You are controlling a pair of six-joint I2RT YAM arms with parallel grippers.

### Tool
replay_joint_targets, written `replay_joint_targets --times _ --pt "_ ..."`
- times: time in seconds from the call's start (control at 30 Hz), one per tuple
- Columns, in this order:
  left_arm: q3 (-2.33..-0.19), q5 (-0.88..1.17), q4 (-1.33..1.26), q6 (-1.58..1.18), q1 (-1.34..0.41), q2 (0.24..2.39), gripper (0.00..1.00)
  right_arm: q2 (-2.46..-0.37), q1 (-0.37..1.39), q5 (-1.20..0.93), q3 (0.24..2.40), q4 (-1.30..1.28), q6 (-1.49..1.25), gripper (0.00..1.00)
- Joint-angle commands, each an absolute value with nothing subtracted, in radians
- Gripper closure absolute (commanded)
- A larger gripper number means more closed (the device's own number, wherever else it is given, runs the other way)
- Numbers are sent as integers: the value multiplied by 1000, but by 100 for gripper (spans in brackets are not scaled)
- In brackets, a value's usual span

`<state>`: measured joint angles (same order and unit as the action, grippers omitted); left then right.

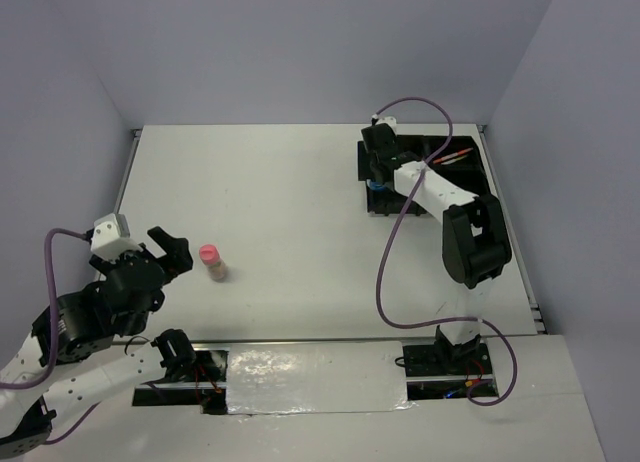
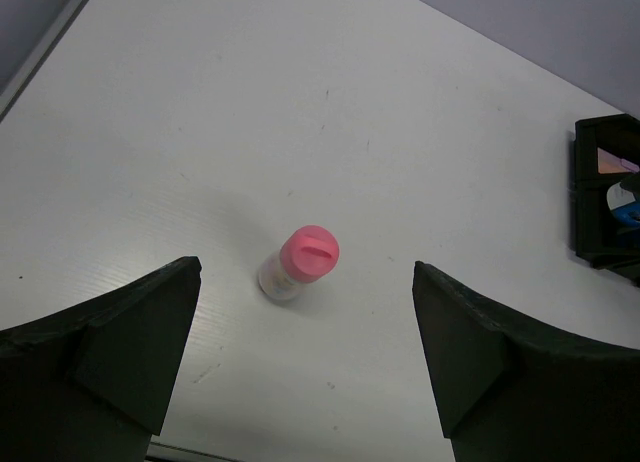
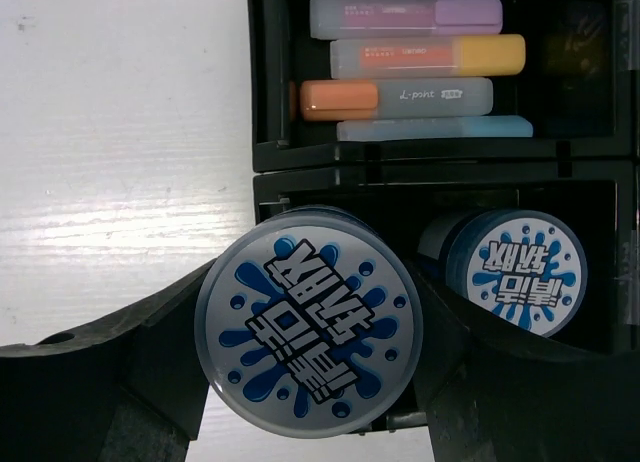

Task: Sort the stationery into containers
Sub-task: Place the stationery in the storage box.

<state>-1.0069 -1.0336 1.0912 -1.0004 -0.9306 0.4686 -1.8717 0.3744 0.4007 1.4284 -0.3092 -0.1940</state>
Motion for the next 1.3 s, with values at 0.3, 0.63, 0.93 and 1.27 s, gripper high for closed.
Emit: replay_joint_targets --times 0.3,0.63,0.93,1.27 --pt "-999 -1035 1055 -973 -925 499 1 -1769 308 376 1402 -295 -213 100" --pt "-999 -1035 1058 -976 -925 495 1 -1781 296 368 1373 -276 -219 88" --pt "-999 -1034 1057 -974 -927 492 1 -1799 291 380 1374 -279 -219 50" --pt "-999 -1034 1057 -973 -927 491 1 -1789 290 353 1356 -273 -229 10"
